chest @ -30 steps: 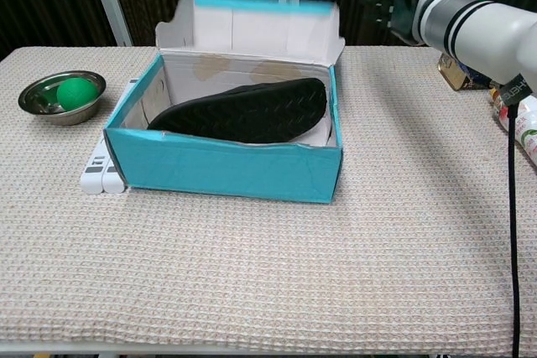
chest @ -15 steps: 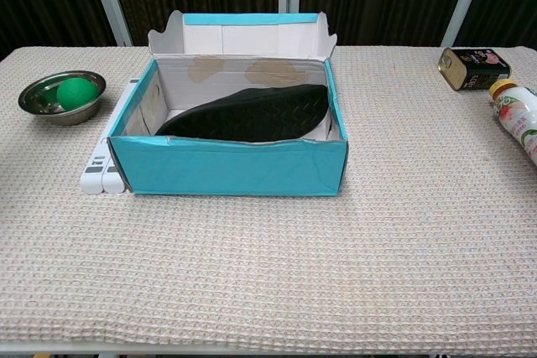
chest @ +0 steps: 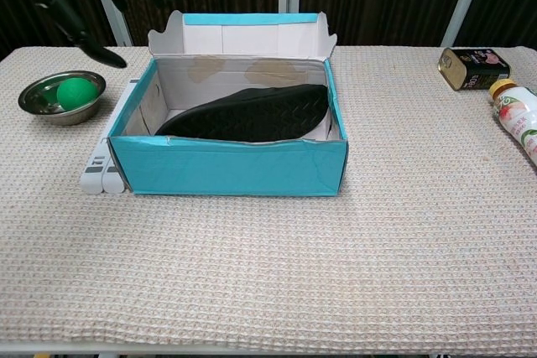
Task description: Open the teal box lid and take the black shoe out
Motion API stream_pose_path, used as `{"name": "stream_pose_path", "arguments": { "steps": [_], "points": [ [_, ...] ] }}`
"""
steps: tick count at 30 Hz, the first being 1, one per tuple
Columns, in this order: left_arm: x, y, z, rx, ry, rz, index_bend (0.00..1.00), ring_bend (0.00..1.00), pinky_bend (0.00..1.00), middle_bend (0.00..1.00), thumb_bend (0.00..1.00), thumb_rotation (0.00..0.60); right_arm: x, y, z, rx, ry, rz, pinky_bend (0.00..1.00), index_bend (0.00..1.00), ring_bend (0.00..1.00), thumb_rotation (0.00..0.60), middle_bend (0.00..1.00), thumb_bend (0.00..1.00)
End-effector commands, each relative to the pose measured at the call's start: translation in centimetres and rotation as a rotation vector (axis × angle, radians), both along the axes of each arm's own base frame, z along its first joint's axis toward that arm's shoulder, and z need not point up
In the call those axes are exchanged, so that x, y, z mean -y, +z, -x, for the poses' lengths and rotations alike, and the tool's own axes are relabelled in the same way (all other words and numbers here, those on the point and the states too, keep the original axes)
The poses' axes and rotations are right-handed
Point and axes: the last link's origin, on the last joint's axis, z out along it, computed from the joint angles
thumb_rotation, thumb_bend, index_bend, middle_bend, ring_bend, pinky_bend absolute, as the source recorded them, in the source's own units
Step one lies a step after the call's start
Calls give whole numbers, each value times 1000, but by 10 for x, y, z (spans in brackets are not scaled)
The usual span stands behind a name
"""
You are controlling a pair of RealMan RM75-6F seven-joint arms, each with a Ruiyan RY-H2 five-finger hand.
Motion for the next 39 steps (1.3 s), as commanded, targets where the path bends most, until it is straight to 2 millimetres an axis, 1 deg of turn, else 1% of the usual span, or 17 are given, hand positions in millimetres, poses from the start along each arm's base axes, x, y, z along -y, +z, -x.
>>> {"name": "stream_pose_path", "arguments": {
  "steps": [1,6,10,18,22,24,25,26,27,29,30,31,32,35,38,39],
  "points": [
    [1,-36,-41,-16,-26,106,198,153,271,221,0,600,1,0,3,8,-2,-8,0,0,0,600,0,103],
    [4,-70,-57,-70,1,162,192,153,273,208,0,600,0,-3,7,22,-5,-23,0,0,0,600,0,102],
    [1,-89,-67,-93,42,157,188,153,275,204,0,600,0,-4,11,33,-6,-32,0,0,0,600,0,102],
    [-11,-119,-70,-209,98,89,186,153,283,195,0,600,-2,-3,18,55,-10,-37,0,0,0,600,0,102],
    [-18,-132,-66,-282,101,61,186,153,293,194,0,600,-3,-3,22,66,-16,-44,0,0,0,600,0,101],
    [-20,-138,-63,-311,112,60,193,157,329,201,0,600,-3,-3,24,73,-21,-47,0,0,0,600,0,101],
    [-21,-141,-62,-320,116,55,215,177,373,221,8,600,-3,-3,25,75,-22,-47,0,0,0,600,0,101],
    [-23,-142,-61,-326,117,45,270,240,451,280,40,600,-3,-3,26,77,-24,-48,0,0,0,600,0,102],
    [-24,-144,-60,-327,119,34,315,298,505,334,73,600,-3,-3,27,80,-25,-48,0,0,0,600,0,102],
    [-23,-145,-60,-304,131,37,486,501,668,528,205,600,-3,-2,28,82,-26,-48,0,0,0,600,0,101],
    [-23,-145,-60,-283,139,44,526,538,699,566,235,600,-3,-2,29,84,-26,-48,0,0,0,600,0,101],
    [-22,-144,-61,-260,145,49,565,567,730,599,268,600,-3,-2,29,88,-26,-48,0,0,0,600,0,101],
    [-22,-142,-63,-237,149,51,583,579,746,613,289,600,-3,-2,29,94,-25,-50,0,0,0,600,0,101],
    [-23,-135,-67,-151,168,65,599,598,757,635,304,600,-3,-1,27,111,-17,-56,0,0,0,600,0,101],
    [-27,-118,-74,-51,189,65,599,597,757,635,300,600,-2,0,26,110,-10,-55,0,0,0,600,0,101],
    [-29,-110,-75,-28,181,43,599,597,757,633,300,600,-2,0,25,113,-9,-56,0,0,0,600,0,101]
  ]
}}
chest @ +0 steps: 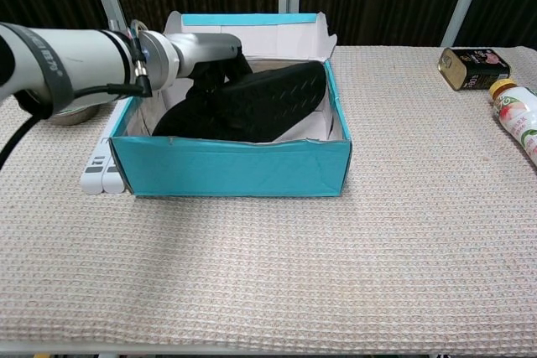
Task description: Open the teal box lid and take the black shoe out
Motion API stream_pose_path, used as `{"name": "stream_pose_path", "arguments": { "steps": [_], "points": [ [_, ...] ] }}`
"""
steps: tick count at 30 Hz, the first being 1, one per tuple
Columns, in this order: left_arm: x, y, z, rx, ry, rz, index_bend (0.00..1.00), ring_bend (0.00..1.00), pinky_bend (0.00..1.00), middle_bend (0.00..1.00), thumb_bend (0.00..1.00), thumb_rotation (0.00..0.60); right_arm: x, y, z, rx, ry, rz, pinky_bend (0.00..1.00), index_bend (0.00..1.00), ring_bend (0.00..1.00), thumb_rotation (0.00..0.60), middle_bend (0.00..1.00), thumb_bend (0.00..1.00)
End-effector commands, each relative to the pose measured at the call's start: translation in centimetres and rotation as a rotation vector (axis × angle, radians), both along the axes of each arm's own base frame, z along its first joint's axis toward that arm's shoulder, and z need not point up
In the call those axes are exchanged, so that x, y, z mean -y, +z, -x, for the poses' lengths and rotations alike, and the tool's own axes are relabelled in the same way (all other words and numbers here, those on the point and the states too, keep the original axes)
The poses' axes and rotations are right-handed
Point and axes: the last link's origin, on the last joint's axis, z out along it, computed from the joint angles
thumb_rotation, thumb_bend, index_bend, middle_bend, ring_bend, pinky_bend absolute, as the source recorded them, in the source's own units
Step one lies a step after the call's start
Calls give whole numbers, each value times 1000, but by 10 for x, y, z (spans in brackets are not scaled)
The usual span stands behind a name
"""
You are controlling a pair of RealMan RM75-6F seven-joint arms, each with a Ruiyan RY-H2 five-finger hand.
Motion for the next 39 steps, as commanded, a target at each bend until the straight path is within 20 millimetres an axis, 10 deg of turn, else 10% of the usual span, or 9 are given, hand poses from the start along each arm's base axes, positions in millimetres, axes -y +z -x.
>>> {"name": "stream_pose_path", "arguments": {
  "steps": [1,10,18,24,30,35,39],
  "points": [
    [-5,28,-6,101,-6,-50,599,597,758,632,298,600,0,1,0,4,3,-1,0,0,0,600,0,101],
    [5,113,22,281,-7,-250,598,594,757,623,289,600,1,3,-2,19,14,-3,0,0,0,600,0,101],
    [31,168,126,216,230,-363,597,592,751,605,287,600,1,0,-2,27,26,-10,0,0,0,600,0,101],
    [39,155,184,197,439,-352,577,592,750,596,285,600,-1,-4,-5,38,38,-19,0,0,0,600,0,101],
    [32,120,196,199,522,-223,502,538,724,546,278,600,-4,-2,-4,32,35,-14,0,0,0,600,0,101],
    [24,106,199,177,548,-180,235,134,372,231,194,600,-9,3,3,22,20,-1,0,0,0,600,0,101],
    [18,111,198,179,537,-244,140,1,180,48,66,600,-12,7,10,16,5,5,0,0,0,600,0,101]
  ]
}}
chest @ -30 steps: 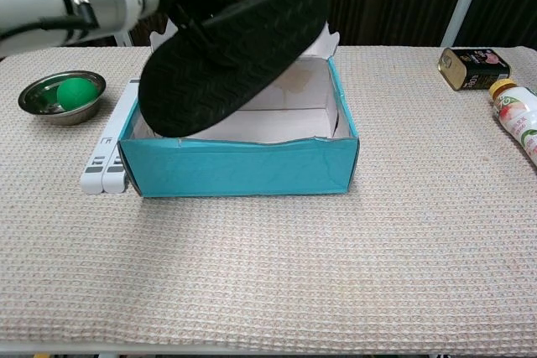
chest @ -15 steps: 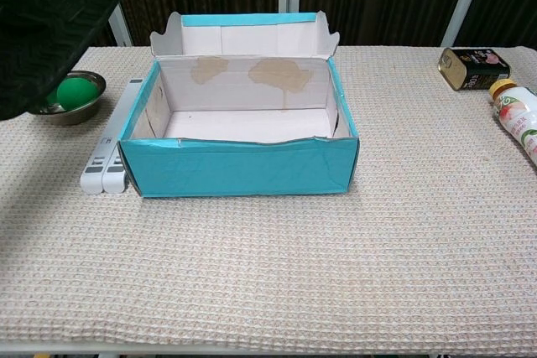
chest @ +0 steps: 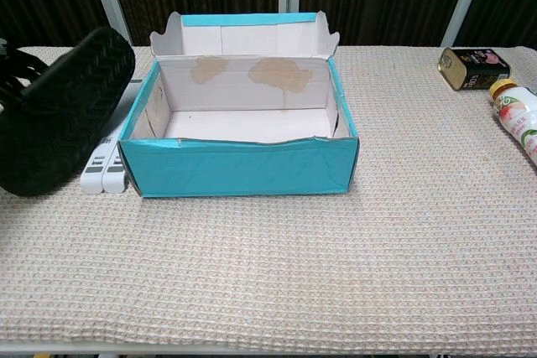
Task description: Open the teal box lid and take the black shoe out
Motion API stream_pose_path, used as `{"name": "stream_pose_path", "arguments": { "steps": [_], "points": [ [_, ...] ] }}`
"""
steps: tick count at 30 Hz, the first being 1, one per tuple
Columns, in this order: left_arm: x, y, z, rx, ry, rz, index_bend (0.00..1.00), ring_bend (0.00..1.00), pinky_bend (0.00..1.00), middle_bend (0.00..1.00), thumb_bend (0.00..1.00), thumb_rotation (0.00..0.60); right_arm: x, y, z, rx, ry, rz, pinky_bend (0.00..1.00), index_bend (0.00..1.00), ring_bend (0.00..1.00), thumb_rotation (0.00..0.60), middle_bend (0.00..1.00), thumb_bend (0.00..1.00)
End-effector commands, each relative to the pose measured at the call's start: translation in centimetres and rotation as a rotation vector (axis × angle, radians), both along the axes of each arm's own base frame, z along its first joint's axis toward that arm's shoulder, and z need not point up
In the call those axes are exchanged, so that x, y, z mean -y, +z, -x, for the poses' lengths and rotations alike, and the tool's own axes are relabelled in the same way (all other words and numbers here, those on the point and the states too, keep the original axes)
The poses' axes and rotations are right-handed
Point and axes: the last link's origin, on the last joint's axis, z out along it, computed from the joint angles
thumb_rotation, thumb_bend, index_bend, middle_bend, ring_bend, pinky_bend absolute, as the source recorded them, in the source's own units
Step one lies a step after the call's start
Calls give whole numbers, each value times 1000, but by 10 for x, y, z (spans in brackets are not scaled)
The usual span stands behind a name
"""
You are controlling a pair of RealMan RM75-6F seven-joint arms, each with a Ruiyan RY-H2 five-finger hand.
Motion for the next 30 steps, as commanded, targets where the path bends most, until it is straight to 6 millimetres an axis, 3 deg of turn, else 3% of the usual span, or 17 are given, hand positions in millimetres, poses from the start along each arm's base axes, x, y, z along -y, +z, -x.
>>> {"name": "stream_pose_path", "arguments": {
  "steps": [1,5,8,13,18,24,30],
  "points": [
    [-5,6,-3,-30,-15,-58,125,0,150,22,36,600,-2,1,3,-3,-6,-3,0,0,0,600,0,101],
    [2,21,0,-52,-27,-65,103,0,117,0,0,600,-13,-1,16,-53,-22,-21,0,0,0,600,0,105],
    [14,41,9,-87,-38,-76,103,0,115,0,0,600,-36,-8,34,-168,-20,-37,0,0,0,600,0,120],
    [54,80,32,-193,-76,-178,110,0,112,17,0,600,-68,-11,60,-459,40,-144,0,0,0,600,0,155],
    [106,114,64,-389,-102,-321,136,0,112,102,0,600,-95,-6,86,-753,39,-108,0,0,0,600,0,198],
    [163,129,92,-578,-137,-317,148,0,112,130,0,600,-122,1,97,-890,-25,-68,0,0,0,600,0,204],
    [202,126,98,-556,-96,-349,153,0,112,131,0,600,-141,5,96,-895,-46,-76,0,0,0,600,0,208]
  ]
}}
